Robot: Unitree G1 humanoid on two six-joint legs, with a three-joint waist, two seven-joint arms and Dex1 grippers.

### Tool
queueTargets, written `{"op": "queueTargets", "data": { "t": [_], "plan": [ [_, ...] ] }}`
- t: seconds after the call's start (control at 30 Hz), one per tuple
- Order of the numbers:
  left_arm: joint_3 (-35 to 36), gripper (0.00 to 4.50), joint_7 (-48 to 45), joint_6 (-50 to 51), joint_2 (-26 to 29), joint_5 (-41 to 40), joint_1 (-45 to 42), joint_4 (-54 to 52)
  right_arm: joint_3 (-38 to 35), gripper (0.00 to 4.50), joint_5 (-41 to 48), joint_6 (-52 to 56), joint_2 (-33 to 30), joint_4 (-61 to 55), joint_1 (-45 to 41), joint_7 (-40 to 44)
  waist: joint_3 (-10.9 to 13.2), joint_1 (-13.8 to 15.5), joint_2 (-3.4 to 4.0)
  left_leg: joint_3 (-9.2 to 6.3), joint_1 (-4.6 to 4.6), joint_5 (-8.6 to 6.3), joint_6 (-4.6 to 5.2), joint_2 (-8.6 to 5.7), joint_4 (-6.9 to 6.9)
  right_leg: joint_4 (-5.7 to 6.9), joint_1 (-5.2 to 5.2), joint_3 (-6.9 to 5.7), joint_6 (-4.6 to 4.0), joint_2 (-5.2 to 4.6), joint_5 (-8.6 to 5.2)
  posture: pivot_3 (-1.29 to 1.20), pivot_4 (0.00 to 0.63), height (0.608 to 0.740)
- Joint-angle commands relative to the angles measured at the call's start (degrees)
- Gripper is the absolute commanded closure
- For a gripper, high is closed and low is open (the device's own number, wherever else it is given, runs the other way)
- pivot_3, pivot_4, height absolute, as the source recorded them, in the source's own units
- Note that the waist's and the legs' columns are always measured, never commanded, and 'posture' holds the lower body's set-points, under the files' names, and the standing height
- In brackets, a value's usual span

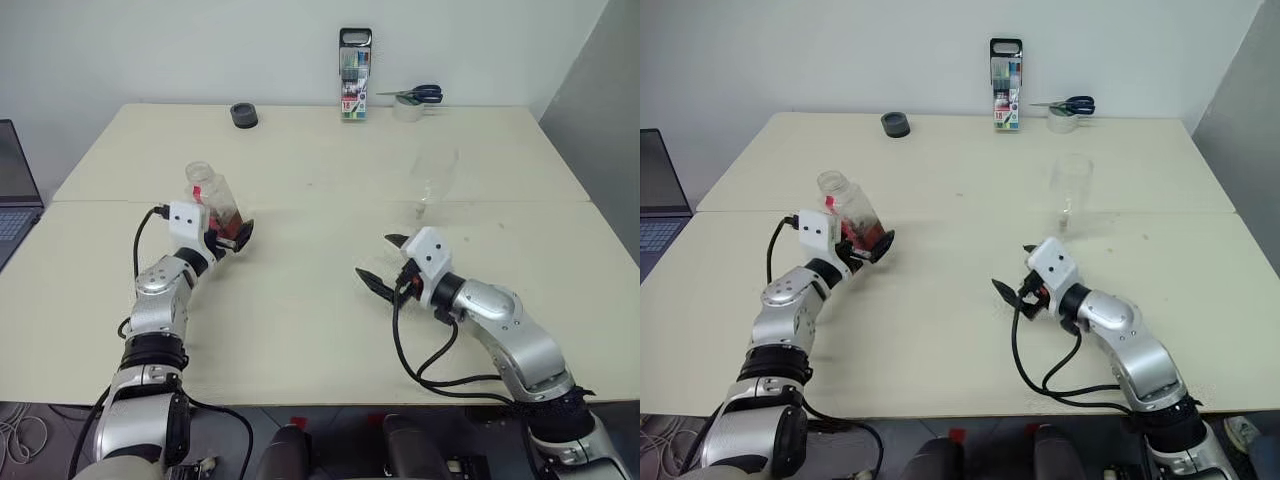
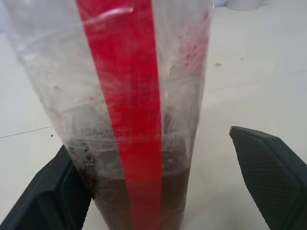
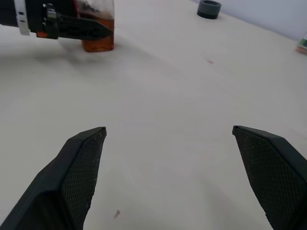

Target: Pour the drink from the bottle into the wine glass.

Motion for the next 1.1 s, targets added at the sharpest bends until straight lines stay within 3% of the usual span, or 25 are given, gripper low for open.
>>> {"op": "queueTargets", "data": {
  "t": [0.03, 0.43, 0.73, 0.87, 1.1],
  "plan": [
    [-0.1, 0.04, 0.3, -1.1, 0.4, 0.6, 2.0, -2.8, -1.3, 0.0, -2.6, -5.2, 1.6, -0.6, 2.1, -2.8, 0.0, 0.0, 0.0, 0.0, 0.01, 0.0, 0.0, 0.0, -0.01, 0.0, 0.0, 0.0, 0.0, 0.0, 0.0, 0.0, 0.15, 0.74],
    [1.1, 0.04, 0.1, 0.1, 2.0, -0.1, 8.1, -8.8, -2.3, 0.0, -3.3, -6.7, 4.6, -2.2, 6.4, -3.8, 0.0, 0.0, 0.0, 0.01, 0.06, -0.01, 0.01, 0.02, -0.04, 0.03, 0.01, 0.01, 0.0, 0.01, 0.0, 0.0, 0.15, 0.74],
    [1.5, 0.04, -4.3, 8.5, 4.3, -5.1, 23.6, -29.9, -6.5, 0.0, -4.4, -6.2, 10.3, -1.5, 9.2, -11.0, 0.0, 0.1, 0.0, 0.02, 0.1, -0.04, 0.06, 0.06, -0.1, 0.02, 0.01, 0.08, 0.0, 0.0, 0.0, 0.0, 0.15, 0.74],
    [-2.0, 0.04, -9.6, 11.6, 5.3, -7.1, 26.6, -38.4, -9.4, 0.0, -3.7, -6.9, 14.4, 4.5, 4.9, -15.0, 0.0, 0.2, -0.01, 0.05, 0.13, -0.06, 0.1, 0.06, -0.11, 0.01, 0.04, 0.08, 0.0, 0.01, 0.0, 0.0, 0.15, 0.74],
    [-6.7, 0.04, -17.8, 17.3, 7.4, -10.8, 21.1, -44.7, -15.1, 0.0, -3.4, -11.8, 15.6, 22.1, -7.4, -17.6, 0.0, 0.6, -0.02, 0.07, 0.21, -0.04, 0.07, 0.08, -0.12, 0.03, 0.1, 0.07, -0.01, 0.1, 0.0, 0.0, 0.15, 0.74]
  ]
}}
